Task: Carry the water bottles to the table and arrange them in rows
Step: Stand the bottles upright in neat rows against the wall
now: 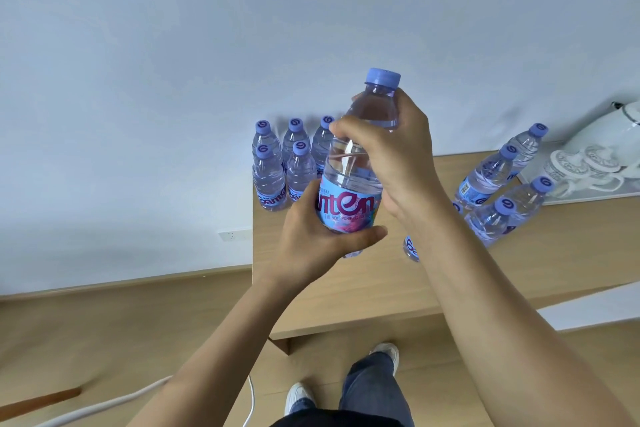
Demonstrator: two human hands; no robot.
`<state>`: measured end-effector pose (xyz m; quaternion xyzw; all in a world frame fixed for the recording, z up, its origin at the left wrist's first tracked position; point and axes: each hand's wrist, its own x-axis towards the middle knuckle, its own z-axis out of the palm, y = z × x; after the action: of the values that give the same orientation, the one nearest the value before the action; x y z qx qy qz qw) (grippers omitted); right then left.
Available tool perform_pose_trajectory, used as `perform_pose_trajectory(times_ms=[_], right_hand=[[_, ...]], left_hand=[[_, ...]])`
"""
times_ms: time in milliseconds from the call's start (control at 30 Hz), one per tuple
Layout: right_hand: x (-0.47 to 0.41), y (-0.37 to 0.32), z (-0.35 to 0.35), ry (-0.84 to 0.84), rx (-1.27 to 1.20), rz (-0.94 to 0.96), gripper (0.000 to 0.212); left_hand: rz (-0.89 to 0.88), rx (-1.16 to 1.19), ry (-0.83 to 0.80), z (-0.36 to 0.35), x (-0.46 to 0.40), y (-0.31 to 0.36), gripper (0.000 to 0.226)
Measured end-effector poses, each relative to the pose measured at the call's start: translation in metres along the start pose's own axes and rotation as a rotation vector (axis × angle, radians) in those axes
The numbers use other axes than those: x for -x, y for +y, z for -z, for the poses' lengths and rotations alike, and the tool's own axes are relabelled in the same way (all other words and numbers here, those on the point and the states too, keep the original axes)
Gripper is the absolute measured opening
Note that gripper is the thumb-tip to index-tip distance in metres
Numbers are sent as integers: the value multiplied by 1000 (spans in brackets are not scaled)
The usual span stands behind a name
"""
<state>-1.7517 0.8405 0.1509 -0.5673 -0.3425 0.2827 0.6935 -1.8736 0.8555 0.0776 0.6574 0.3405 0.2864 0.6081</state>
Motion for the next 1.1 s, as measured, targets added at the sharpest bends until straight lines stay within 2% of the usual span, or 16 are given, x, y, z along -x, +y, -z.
perform_pose_trajectory(times_ms=[100,267,433,533,633,767,933,1100], right_hand=[[2,-5,5,-61,-57,-22,23],[-4,-10,14,-178,-204,-120,25],[-1,-9,13,-190,-112,-103,23],[4,-5,8,-95,8,-64,27],[10,-1,2,-15,-58,-63,28],[10,-3,0,12,-53,-52,24],[7,-5,4,-71,-144,-87,21],[4,-1,5,-151,-204,-109,16]], left_hand=[[29,103,-98,3,2,-1,65],[50,255,-261,11,1,1,50],[44,219,-150,6,3,-2,53],[2,141,-53,3,5,-1,47],[-24,86,8,2,7,-1,45],[-14,116,-42,5,9,-1,51],[24,163,-164,12,6,1,54],[-3,185,-194,18,7,-2,50]])
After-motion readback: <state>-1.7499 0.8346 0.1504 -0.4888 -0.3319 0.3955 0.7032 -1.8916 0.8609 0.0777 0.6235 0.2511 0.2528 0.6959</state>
